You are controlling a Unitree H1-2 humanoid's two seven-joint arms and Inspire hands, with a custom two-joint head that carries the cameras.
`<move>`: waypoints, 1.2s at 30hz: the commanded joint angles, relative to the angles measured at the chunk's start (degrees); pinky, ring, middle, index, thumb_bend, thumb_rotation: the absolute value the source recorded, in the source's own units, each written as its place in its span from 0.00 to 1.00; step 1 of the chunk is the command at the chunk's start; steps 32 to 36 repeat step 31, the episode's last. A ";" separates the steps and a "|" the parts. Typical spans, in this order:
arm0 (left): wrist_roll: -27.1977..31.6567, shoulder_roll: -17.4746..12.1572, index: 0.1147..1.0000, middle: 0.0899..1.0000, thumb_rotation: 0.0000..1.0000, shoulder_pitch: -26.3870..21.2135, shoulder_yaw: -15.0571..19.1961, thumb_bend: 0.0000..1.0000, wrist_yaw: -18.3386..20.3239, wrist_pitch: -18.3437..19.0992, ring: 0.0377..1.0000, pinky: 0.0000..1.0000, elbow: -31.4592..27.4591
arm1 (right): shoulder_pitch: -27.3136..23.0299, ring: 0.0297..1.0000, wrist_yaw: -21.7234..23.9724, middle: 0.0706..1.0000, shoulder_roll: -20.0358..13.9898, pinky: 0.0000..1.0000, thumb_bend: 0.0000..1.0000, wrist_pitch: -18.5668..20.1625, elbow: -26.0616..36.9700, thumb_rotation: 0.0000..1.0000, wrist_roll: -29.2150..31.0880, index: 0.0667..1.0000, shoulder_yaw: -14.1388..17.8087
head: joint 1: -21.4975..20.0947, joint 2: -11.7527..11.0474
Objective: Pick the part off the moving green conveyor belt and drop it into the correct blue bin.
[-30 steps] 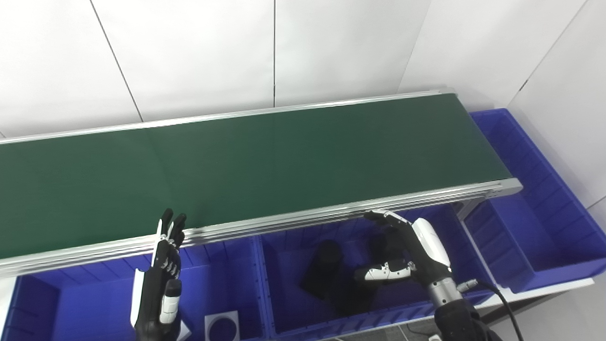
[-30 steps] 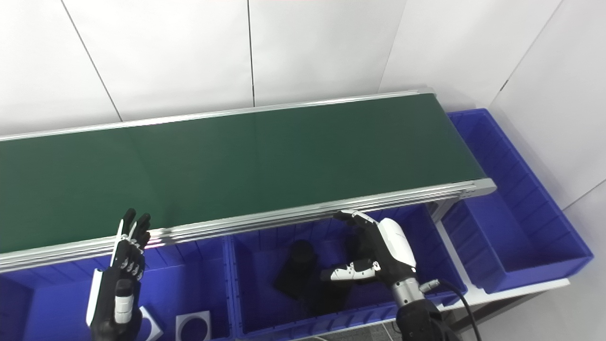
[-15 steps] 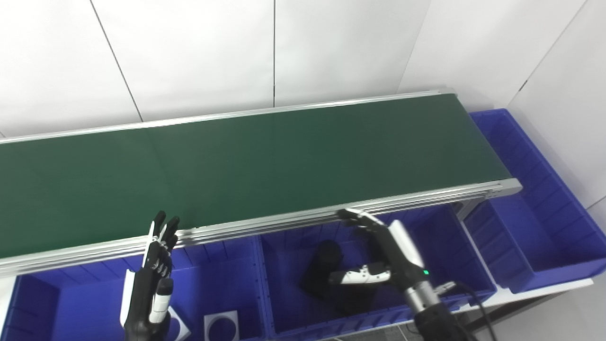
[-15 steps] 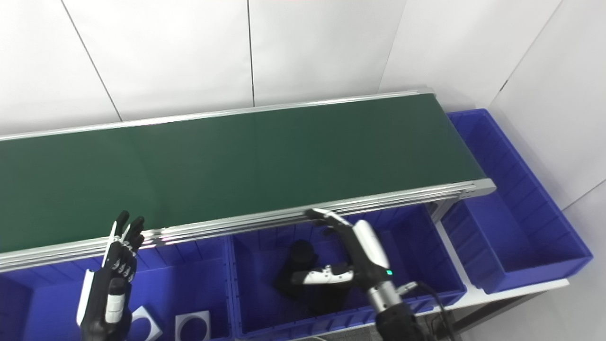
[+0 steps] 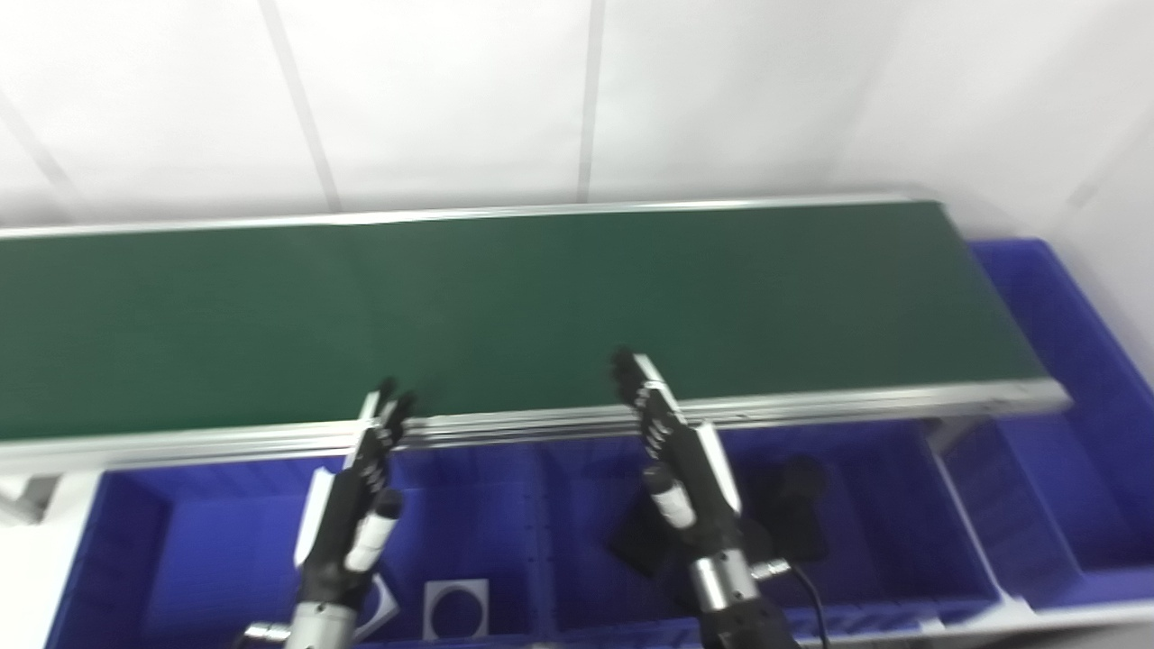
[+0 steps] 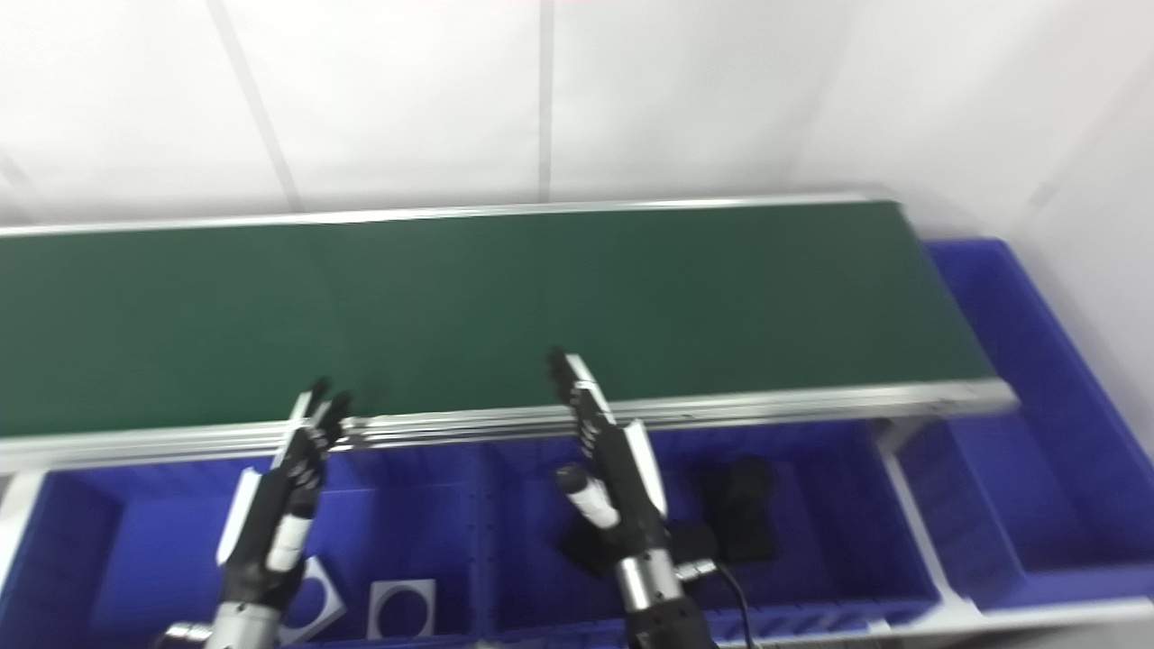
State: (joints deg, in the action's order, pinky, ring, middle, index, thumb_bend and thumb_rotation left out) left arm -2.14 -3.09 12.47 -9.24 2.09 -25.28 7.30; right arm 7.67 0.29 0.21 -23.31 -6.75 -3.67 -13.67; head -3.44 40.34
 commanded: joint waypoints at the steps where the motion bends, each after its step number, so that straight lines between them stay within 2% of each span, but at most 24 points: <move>1: -1.36 -0.10 0.99 0.94 0.94 -0.57 -0.63 0.80 -0.94 -1.64 0.96 0.98 -0.99 | -0.27 1.00 0.74 0.99 0.50 1.00 1.00 -2.46 0.96 1.00 -0.02 1.00 0.00 | 0.24 0.03; 10: -2.26 -0.16 0.98 0.94 0.94 0.17 -2.41 0.81 -3.64 -1.64 0.97 0.99 -0.81 | -0.02 1.00 0.59 0.97 -0.10 1.00 1.00 -3.61 -1.97 0.98 0.04 0.98 -0.66 | 2.57 -0.88; 23: -2.39 -0.82 0.98 0.94 0.95 0.17 -4.18 0.84 -5.31 -1.64 0.97 0.98 0.07 | 0.59 0.98 -1.53 0.96 -0.61 1.00 1.00 -3.60 -3.88 1.00 -0.97 0.97 -0.72 | 2.56 -2.52; 26: -2.38 -1.04 0.97 0.95 0.94 0.23 -4.53 0.84 -5.67 -1.64 0.98 0.98 0.12 | 0.76 0.97 -2.22 0.95 -0.62 1.00 0.96 -3.60 -3.86 1.00 -1.28 0.96 -1.08 | 2.81 -2.83; 30: -2.62 -1.43 0.97 0.94 0.94 0.31 -4.90 0.84 -6.43 -1.64 0.97 0.97 0.32 | 0.89 0.97 -2.79 0.95 -0.53 0.98 0.96 -3.61 -4.21 1.00 -1.19 0.96 -1.58 | 2.96 -3.55; 36: -2.70 -1.57 0.97 0.94 0.94 0.27 -5.05 0.84 -6.67 -1.64 0.97 0.97 0.45 | 0.92 0.97 -2.89 0.95 -0.51 0.98 0.96 -3.61 -4.27 1.00 -1.11 0.96 -1.68 | 2.96 -3.55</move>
